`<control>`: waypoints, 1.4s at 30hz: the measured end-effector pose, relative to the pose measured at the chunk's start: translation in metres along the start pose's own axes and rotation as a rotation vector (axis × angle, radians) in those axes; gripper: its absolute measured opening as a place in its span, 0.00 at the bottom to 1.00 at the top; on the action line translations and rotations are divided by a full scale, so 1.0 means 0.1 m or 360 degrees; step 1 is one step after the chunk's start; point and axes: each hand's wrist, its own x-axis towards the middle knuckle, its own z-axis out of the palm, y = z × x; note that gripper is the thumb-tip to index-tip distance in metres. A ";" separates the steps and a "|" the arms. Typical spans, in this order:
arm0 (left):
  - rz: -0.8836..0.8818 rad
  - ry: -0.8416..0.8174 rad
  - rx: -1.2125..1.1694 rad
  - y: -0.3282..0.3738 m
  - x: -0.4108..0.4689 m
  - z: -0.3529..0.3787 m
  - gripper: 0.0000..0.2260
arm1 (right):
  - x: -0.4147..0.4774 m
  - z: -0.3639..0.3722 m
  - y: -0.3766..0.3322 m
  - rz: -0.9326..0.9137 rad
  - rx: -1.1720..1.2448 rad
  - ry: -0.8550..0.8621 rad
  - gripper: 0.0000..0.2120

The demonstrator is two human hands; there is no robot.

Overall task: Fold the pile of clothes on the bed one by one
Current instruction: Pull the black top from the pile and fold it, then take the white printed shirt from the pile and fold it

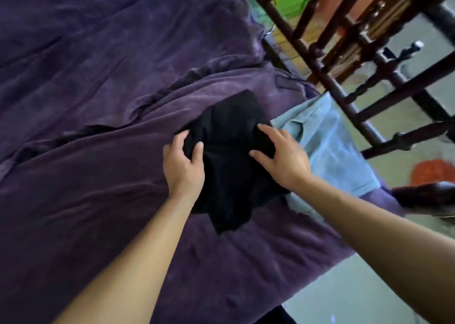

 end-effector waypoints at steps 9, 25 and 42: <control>0.0038 0.0019 -0.0108 1.29 1.08 1.22 0.20 | 1.50 -0.96 0.93 0.0005 -0.0113 0.0229 0.30; 0.0494 -0.0725 0.1164 0.16 0.63 2.41 0.28 | 1.70 0.20 2.06 -0.0056 -0.0689 -0.0277 0.32; -0.0341 -0.0828 0.0916 -0.01 -1.00 0.13 0.12 | -0.22 -0.15 0.32 -0.0205 -0.0458 -0.0772 0.14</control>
